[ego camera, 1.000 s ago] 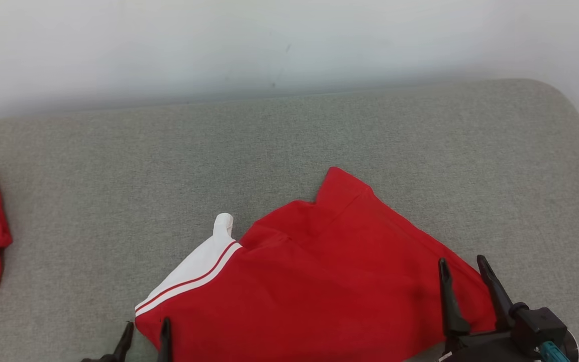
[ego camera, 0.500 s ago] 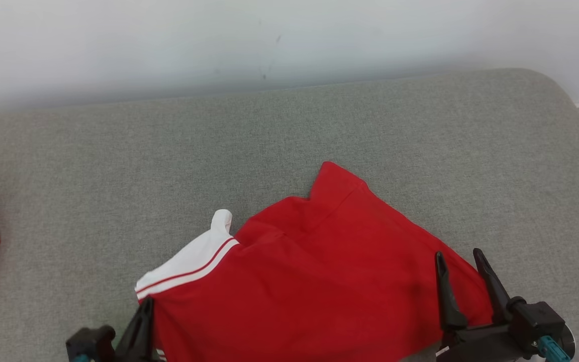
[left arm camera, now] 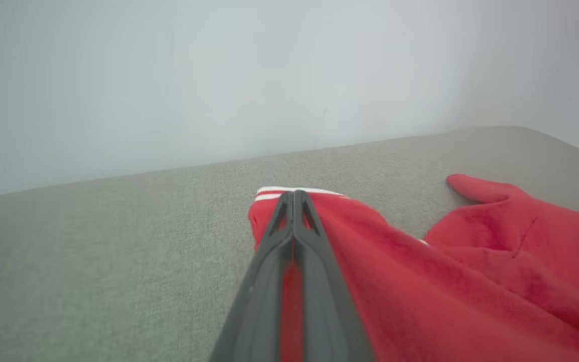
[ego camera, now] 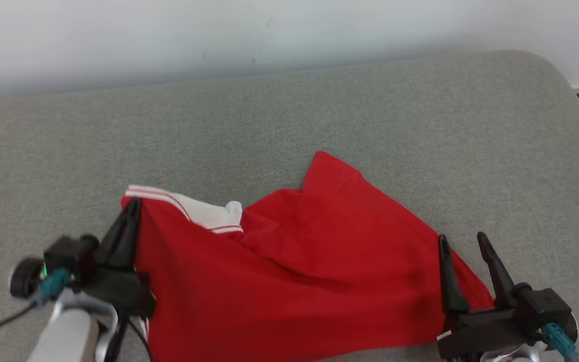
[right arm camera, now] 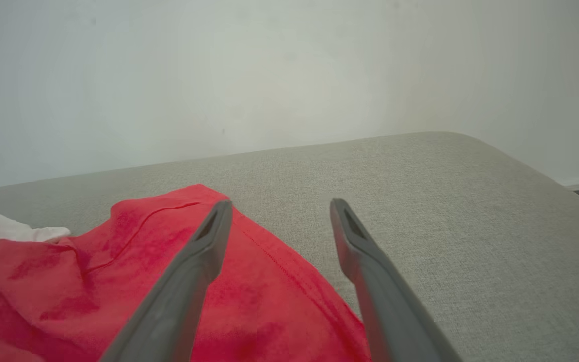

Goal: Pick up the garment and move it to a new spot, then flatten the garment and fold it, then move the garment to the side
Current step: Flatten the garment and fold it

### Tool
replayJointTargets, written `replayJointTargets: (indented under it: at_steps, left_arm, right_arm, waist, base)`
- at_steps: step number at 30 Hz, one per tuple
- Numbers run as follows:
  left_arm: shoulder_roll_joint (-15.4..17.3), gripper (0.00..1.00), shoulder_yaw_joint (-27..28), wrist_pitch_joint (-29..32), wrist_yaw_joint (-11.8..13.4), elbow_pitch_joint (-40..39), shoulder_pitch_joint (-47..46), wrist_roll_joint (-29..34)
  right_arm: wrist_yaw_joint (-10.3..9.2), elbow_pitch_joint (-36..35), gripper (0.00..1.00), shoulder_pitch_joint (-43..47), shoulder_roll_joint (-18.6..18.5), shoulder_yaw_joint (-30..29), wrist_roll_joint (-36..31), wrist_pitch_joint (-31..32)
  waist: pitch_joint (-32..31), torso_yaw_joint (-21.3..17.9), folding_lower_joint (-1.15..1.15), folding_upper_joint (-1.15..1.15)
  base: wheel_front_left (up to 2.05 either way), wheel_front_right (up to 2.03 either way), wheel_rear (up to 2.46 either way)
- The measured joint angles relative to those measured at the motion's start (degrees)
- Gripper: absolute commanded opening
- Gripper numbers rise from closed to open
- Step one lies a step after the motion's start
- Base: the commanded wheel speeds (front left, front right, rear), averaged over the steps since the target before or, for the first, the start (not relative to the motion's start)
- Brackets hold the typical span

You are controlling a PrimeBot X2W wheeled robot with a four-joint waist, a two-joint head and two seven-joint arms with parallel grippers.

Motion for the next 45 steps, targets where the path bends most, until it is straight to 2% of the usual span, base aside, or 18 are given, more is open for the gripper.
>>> replayJointTargets:
  at_steps: [5, 15, 20, 22, 23, 29, 35, 45]
  left_arm:
    - [2.0, 0.00, -1.8, 0.0, 0.0, 1.4, -5.4, -0.2]
    - [6.5, 0.00, -4.1, 0.0, 0.0, 9.1, -16.2, -2.6]
    - [6.9, 0.00, -5.5, 0.0, 0.0, 13.1, -18.7, -3.8]
    - [6.8, 0.39, -5.6, 0.0, 0.0, 13.5, -18.9, -4.2]
    - [6.8, 1.00, -5.4, 0.0, 0.0, 13.4, -19.0, -4.2]
    - [6.2, 1.00, -3.4, 0.0, 0.0, 11.6, -16.5, -4.3]
    - [4.8, 1.00, 1.6, 0.0, 0.0, 5.8, -10.2, -3.1]
    - [-1.5, 1.00, 10.7, 0.0, 1.3, -9.3, 3.5, 3.6]
  right_arm:
    - [0.00, 0.1, 1.00, -1.4, 0.0, 0.0, 0.4, 0.0]
    - [0.00, 0.1, 1.00, -2.8, 0.0, -0.5, 0.8, 0.0]
    - [0.00, 0.3, 1.00, -3.1, 0.0, -0.5, 0.9, 0.0]
    - [0.00, 0.3, 1.00, -3.2, 0.0, -0.5, 1.0, 0.0]
    - [0.00, 0.4, 1.00, -3.2, 0.0, -0.5, 1.0, 0.0]
    - [0.00, 1.5, 1.00, -2.7, 0.0, -0.5, 1.0, 0.0]
    - [0.00, 2.9, 1.00, -1.8, 0.0, -0.7, -0.2, 0.0]
    - [0.00, 4.6, 1.00, -0.1, 0.0, -1.1, -1.4, 0.0]
  waist:
    - [1.2, -1.1, 0.00, 0.00]
    - [3.9, -4.4, 0.00, 0.00]
    - [4.7, -5.4, 0.00, 0.00]
    - [4.8, -5.6, 0.00, 0.00]
    - [4.8, -5.6, 0.00, 0.00]
    - [3.5, -4.7, 0.00, 0.00]
    - [1.1, -3.4, -0.01, 0.00]
    - [-2.3, 0.3, -0.01, -0.01]
  base:
    - [0.00, 0.00, 0.00]
    - [0.00, 0.00, 0.00]
    - [0.00, 0.00, 0.00]
    - [0.00, 0.00, 0.00]
    - [0.00, 0.00, 0.00]
    - [0.00, 0.00, 0.00]
    - [0.00, 0.00, 0.00]
    - [0.00, 0.00, 0.00]
